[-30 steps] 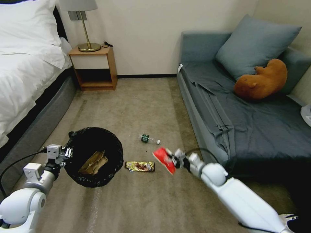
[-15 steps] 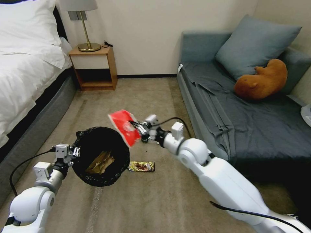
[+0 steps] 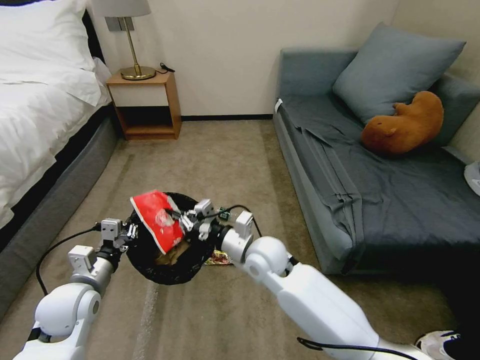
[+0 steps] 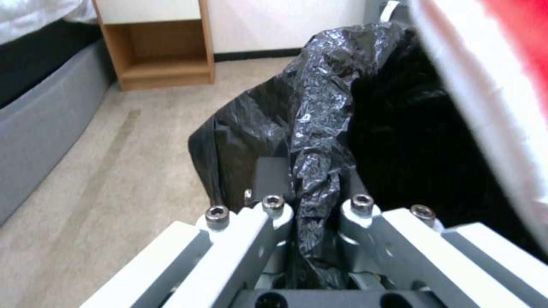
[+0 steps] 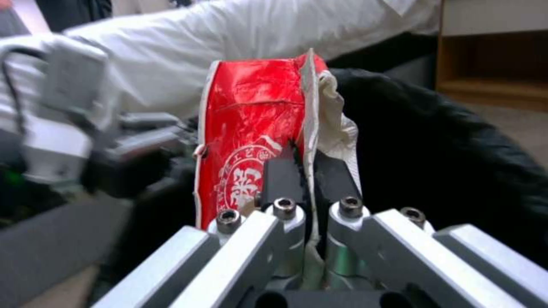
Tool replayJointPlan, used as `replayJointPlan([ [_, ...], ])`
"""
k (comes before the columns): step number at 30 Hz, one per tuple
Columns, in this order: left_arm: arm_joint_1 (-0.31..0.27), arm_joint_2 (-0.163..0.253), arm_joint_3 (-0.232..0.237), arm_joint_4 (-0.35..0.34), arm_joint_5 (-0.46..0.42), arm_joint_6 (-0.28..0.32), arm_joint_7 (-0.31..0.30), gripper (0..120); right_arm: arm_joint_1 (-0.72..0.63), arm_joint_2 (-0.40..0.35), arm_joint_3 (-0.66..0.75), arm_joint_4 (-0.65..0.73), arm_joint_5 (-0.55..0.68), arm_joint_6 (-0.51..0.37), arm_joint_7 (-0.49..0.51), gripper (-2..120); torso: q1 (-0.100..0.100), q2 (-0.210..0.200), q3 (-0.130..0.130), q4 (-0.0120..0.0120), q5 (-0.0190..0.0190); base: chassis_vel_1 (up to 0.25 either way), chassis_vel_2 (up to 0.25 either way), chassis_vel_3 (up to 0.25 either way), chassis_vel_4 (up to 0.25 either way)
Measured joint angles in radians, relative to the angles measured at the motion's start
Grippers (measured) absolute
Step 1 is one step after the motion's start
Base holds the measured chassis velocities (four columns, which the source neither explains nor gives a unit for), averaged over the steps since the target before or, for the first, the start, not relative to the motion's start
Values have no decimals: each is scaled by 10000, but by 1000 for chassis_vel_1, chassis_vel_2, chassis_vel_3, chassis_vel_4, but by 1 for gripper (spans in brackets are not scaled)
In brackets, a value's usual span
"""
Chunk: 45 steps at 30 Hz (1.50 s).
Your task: Pick up the trash bin, then pick up the garbage on the floor and place it into the trash bin.
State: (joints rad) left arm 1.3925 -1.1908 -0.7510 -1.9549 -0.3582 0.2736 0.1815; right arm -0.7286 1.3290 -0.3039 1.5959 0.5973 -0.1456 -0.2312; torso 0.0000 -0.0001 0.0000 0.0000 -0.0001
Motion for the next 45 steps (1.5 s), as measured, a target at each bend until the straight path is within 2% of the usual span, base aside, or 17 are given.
replayJointPlan([
  [3, 102, -33, -66, 3, 2, -36, 60, 4, -30, 65, -21, -243, -172, 30, 45, 0, 0, 0, 0, 2, 0, 0, 0, 0, 0],
  [5, 139, -52, -100, 19, 3, -71, 101, 4, -63, 75, -52, -323, -239, 46, 73, 5, 0, 0, 0, 1, 0, 0, 0, 0, 0],
  [6, 156, -58, -119, 44, 5, -91, 120, 4, -106, 74, -79, -372, -317, 71, 90, 11, 0, 1, 0, 0, 0, 0, 0, 0, 0],
  [8, 158, -60, -125, 52, 7, -100, 123, 4, -128, 71, -89, -384, -352, 78, 96, 15, 0, 0, 0, 0, 0, 0, 0, 0, 0],
  [10, 151, -61, -113, 58, 68, -115, 127, 4, -218, 68, -99, -389, -419, 81, 111, 28, 0, 0, 0, 1, 0, 0, 0, 0, 0],
  [14, 134, -44, -80, 58, 118, -120, 137, 4, -247, 46, -98, -349, -444, 76, 117, 36, 0, 0, 0, 0, 0, 0, 0, 0, 0],
  [15, 98, -17, -74, 57, 125, -120, 149, 4, -253, 24, -81, -305, -460, 74, 123, 43, 0, 0, 0, 1, 0, 0, 0, 0, 0],
  [18, 59, 25, -79, 77, 126, -123, 153, 4, -253, 7, -50, -287, -469, 81, 170, 50, 0, 1, 0, 0, 1, 0, 0, 0, 0],
  [20, 0, 160, -202, 320, 144, -198, 203, 4, -214, -46, 93, -355, -526, 250, 309, 64, 0, 0, 0, 0, 0, 0, 0, 0, 0],
  [24, -32, 267, -390, 550, 141, -252, 277, 4, -196, -97, 296, -490, -691, 283, 314, 72, 0, 0, 0, 0, 0, 0, 0, 0, 0],
  [26, -39, 385, -671, 812, 160, -317, 440, 4, -176, -158, 576, -852, -1071, 313, 319, 85, 0, 0, 0, 0, 0, 0, 0, 0, 0],
  [27, -39, 385, -671, 812, 160, -317, 440, 4, -176, -158, 576, -852, -1071, 313, 319, 85, 0, 0, 0, 0, 0, 0, 0, 0, 0],
  [30, -15, 526, -943, 996, 178, -401, 598, 4, -167, -206, 871, -1302, -1283, 343, 430, 98, 0, 0, 0, 1, 0, 0, 0, 0, 0],
  [40, 15, 946, -1632, 1379, -167, -551, 779, 4, -221, -345, 1488, -2104, -1706, 345, 746, 100, 0, 1, 0, 0, 0, 0, 0, 0, 0],
  [43, 20, 1260, -2207, 1809, -598, -609, 858, 4, -282, -334, 1834, -2654, -2061, 241, 1294, 100, 0, 0, 0, 1, 0, 0, 0, 0, 0],
  [44, 20, 1260, -2207, 1809, -598, -609, 858, 4, -282, -334, 1834, -2654, -2061, 241, 1294, 100, 0, 0, 0, 1, 0, 0, 0, 0, 0],
  [45, -46, 1405, -2551, 2147, -779, -660, 896, 4, -327, -277, 2021, -3036, -2258, 223, 1538, 100, 0, 0, 0, 1, -1, 0, 0, 0, 0],
])
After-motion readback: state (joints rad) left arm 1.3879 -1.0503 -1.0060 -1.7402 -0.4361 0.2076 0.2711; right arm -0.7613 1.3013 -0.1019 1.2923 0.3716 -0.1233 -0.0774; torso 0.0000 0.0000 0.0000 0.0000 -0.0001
